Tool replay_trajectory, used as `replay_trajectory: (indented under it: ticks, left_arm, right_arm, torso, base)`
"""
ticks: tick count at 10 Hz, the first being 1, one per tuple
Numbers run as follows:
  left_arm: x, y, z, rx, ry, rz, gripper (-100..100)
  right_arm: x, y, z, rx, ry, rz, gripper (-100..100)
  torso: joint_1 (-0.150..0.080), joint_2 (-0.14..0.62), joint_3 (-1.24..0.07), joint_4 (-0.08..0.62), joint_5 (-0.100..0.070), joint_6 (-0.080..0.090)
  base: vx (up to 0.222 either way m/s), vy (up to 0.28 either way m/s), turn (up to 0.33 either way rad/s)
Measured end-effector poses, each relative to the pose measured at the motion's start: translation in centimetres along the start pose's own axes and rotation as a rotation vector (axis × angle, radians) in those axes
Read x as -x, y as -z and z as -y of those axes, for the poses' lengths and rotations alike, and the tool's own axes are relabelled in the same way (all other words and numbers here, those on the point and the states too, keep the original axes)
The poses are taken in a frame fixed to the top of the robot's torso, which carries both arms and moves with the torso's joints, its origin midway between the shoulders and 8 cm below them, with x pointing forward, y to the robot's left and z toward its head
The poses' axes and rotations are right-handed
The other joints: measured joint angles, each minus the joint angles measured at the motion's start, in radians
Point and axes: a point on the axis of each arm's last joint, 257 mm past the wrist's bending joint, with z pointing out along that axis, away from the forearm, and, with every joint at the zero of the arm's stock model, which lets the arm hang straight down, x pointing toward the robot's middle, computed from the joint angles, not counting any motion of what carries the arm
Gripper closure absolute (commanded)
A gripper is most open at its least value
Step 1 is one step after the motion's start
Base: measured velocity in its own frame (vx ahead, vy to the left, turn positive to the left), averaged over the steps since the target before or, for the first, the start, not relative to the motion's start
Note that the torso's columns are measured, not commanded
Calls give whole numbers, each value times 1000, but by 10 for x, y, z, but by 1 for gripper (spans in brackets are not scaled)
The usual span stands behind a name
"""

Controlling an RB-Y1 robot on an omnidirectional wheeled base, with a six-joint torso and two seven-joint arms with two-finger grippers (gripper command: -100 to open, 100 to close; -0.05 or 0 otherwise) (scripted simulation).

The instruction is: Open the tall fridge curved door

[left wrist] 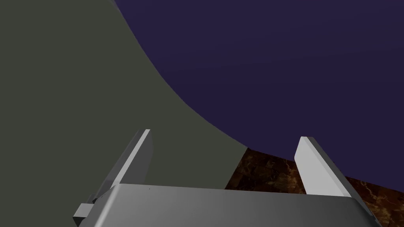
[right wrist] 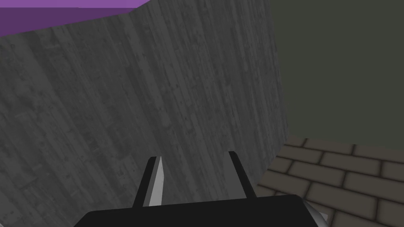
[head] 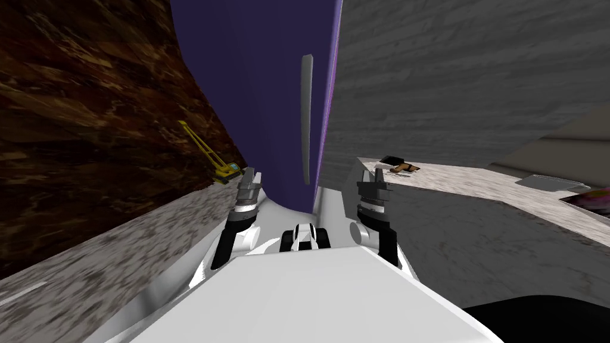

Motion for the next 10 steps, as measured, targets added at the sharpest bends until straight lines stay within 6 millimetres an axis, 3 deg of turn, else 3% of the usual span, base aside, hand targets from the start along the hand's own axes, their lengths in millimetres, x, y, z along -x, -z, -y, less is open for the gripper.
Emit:
replay_trajectory:
  ticks: [10]
  left_arm:
    - [-26, -2, -59, 214, -227, -93, -100]
  right_arm:
    - [0, 0, 0, 0, 0, 0, 0]
  torso:
    - [0, 0, 0, 0, 0, 0]
  base:
    - [10, -25, -139]
